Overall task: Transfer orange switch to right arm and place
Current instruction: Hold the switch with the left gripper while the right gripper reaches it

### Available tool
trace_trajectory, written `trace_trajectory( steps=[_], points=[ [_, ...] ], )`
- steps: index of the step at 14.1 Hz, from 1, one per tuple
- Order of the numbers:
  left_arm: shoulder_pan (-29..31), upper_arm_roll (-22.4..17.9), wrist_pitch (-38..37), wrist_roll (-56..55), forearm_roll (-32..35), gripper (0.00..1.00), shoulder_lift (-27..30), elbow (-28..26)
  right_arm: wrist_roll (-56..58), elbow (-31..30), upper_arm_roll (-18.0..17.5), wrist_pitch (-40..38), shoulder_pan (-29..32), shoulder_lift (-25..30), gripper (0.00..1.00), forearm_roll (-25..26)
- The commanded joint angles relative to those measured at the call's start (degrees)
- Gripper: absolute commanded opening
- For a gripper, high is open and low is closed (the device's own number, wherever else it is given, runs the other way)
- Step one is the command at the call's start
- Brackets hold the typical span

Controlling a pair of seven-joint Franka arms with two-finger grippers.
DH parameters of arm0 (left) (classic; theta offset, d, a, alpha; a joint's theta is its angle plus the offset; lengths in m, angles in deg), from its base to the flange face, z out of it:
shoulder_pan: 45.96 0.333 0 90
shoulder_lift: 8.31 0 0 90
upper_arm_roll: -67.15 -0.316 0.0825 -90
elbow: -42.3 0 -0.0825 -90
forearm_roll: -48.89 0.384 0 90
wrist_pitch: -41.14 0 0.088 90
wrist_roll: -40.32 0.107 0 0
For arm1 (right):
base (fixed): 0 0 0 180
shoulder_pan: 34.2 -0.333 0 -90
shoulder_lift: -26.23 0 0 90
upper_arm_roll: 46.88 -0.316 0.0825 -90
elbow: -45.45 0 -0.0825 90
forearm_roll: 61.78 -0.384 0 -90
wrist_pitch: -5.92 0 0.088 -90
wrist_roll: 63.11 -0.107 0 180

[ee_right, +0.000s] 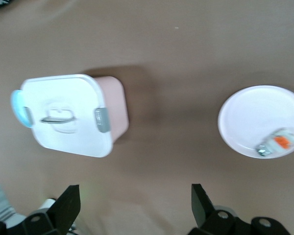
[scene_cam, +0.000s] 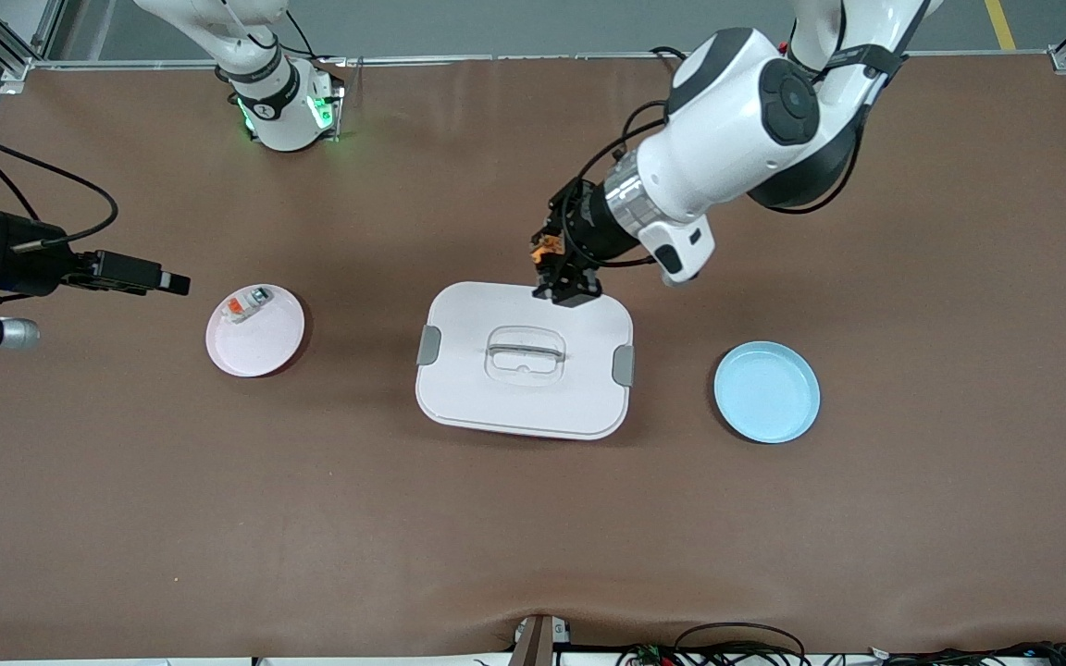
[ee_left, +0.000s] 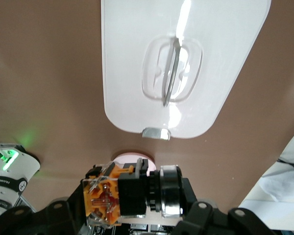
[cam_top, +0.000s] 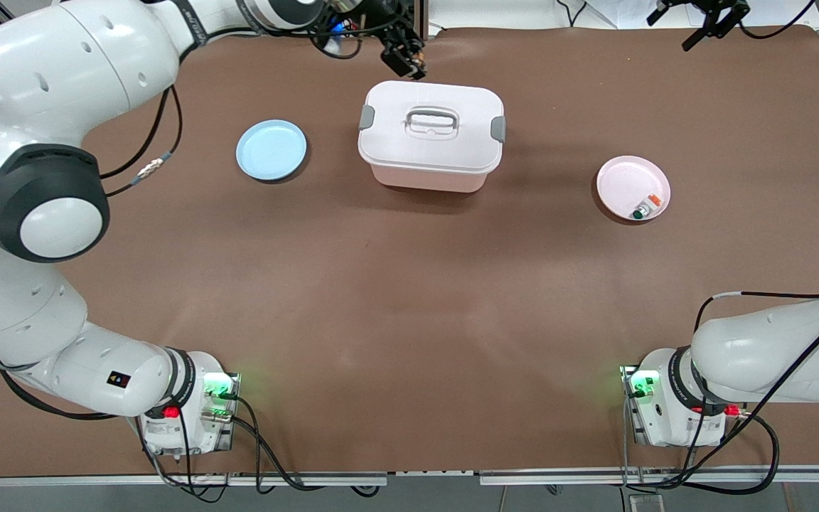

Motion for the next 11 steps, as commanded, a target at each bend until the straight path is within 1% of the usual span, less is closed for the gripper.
trace_trajectory(
  steps=[1, 3, 4, 5, 6, 7, 9, 11],
  points=[
    [-2.44, -0.58, 3.29, -3.47, 0.34, 0.32, -0.84, 2.15, -1.11, -3.49, -0.58, 2.28, -1.36, 2.12, 1.0, -4.42],
    [-3.76, -0.67, 6.55, -4.0, 0.43, 0.32, -0.93, 2.15, -6.62, -6.65, -0.67, 6.48, -5.05, 4.22, 1.0, -5.84],
    [-4.72, -0.67, 8.21, -4.09, 0.69, 0.32, -1.1, 2.15, -7.34, -7.19, -0.76, 7.46, -7.68, 4.67, 1.0, -6.11],
    [-5.43, -0.67, 9.1, -4.18, 2.0, 0.32, -1.1, 2.15, -7.35, -7.28, -0.67, 8.08, -9.27, 4.76, 1.0, -9.07],
    [-5.87, -0.67, 9.37, -4.88, 2.88, 0.32, -1.45, 2.15, -7.26, -7.72, -0.67, 8.43, -10.07, 5.02, 1.0, -13.28],
    [-6.05, -0.67, 9.46, -5.84, 3.33, 0.32, -1.89, 2.15, -7.52, -8.5, -0.76, 10.87, -11.82, 6.41, 1.0, -14.54],
    [-6.14, -0.67, 9.55, -6.29, 4.21, 0.32, -2.24, 2.15, -8.14, -12.71, -0.76, 17.11, -14.2, 9.49, 1.0, -15.07],
    [-6.14, -0.67, 9.55, -6.29, 4.21, 0.32, -2.16, 2.15, -8.49, -13.08, -0.76, 18.1, -16.48, 10.29, 1.0, -15.25]
  ],
)
